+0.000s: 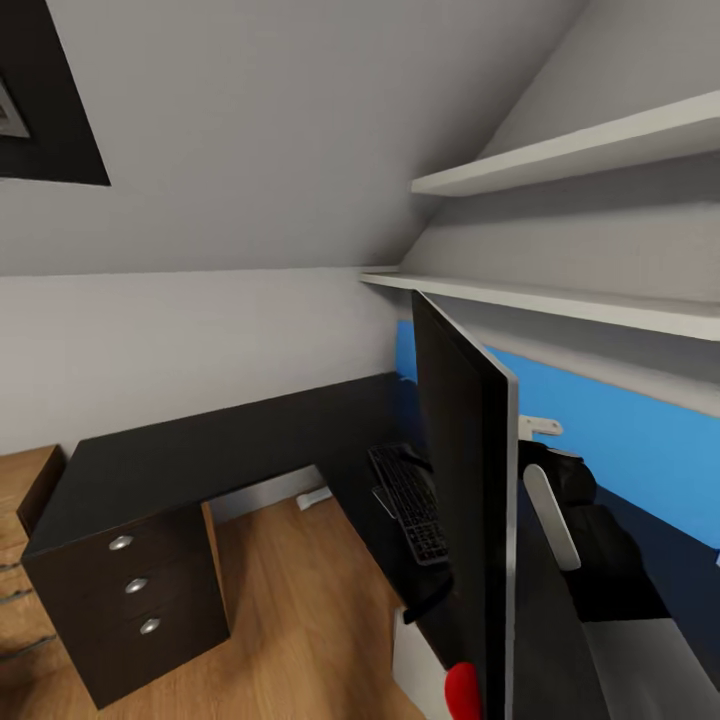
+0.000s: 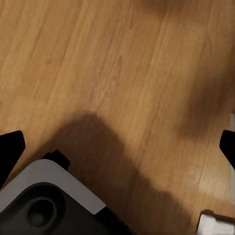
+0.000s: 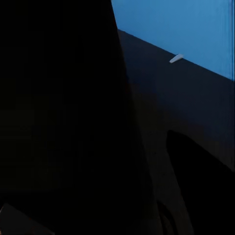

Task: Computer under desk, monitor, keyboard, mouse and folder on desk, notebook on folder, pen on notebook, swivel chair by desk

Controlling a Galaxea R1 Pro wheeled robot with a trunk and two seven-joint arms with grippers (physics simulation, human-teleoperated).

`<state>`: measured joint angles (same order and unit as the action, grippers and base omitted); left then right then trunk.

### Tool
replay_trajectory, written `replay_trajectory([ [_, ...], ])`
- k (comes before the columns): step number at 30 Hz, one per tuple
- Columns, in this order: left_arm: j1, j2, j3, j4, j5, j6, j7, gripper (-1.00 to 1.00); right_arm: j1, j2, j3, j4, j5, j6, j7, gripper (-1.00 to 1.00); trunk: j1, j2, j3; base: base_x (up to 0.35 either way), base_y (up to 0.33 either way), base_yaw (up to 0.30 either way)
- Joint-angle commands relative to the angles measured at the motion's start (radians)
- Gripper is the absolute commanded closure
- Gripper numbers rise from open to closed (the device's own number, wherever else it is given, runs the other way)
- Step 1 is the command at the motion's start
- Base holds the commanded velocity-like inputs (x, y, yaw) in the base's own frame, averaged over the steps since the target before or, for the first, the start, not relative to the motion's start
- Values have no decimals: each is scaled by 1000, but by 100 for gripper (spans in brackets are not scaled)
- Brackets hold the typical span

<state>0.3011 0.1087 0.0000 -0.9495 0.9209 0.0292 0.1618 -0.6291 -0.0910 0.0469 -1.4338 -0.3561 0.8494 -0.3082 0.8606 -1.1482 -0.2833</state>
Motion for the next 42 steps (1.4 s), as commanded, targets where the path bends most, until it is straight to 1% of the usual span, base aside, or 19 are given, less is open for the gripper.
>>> replay_trajectory([
  [1,1,0,0,-3,7,3,5,-100,-1,-1,2,-1,-11,0,-10,100,0,-1,-1,-247,-230,7],
  [5,0,0,-1,-3,7,-6,1,-100,0,-1,2,-1,-11,-1,-9,100,0,-1,-1,-79,-158,2],
  [9,0,0,-1,-3,6,-7,3,-100,-1,-1,2,5,-14,-4,-7,100,0,-1,-1,-5,-314,114],
  [24,0,0,0,-3,6,-3,5,-100,-1,-1,2,9,-15,-9,-3,100,0,-1,-1,-77,-335,211],
  [29,0,-1,0,-3,6,-3,15,-100,0,-1,3,12,-12,-11,-2,100,0,-1,-1,-8,-337,207],
  [31,0,-1,-1,-3,6,-4,17,-100,-2,-2,7,25,-12,-13,11,100,0,-1,-1,-2,-341,241],
  [33,0,0,-1,-3,6,-5,18,-100,-2,3,11,42,-7,-21,78,100,0,-1,-1,-1,-342,252],
  [35,0,0,-2,-3,6,-5,19,-100,-3,6,12,54,-4,-48,116,100,0,-1,-1,0,-343,256],
  [37,0,0,-2,-3,6,-5,19,-100,-3,9,12,72,-3,-88,136,100,0,-1,-1,0,-343,233],
  [42,0,0,-2,-3,6,-6,19,-100,-3,9,12,107,-2,-142,157,100,0,-1,-1,0,-343,106],
])
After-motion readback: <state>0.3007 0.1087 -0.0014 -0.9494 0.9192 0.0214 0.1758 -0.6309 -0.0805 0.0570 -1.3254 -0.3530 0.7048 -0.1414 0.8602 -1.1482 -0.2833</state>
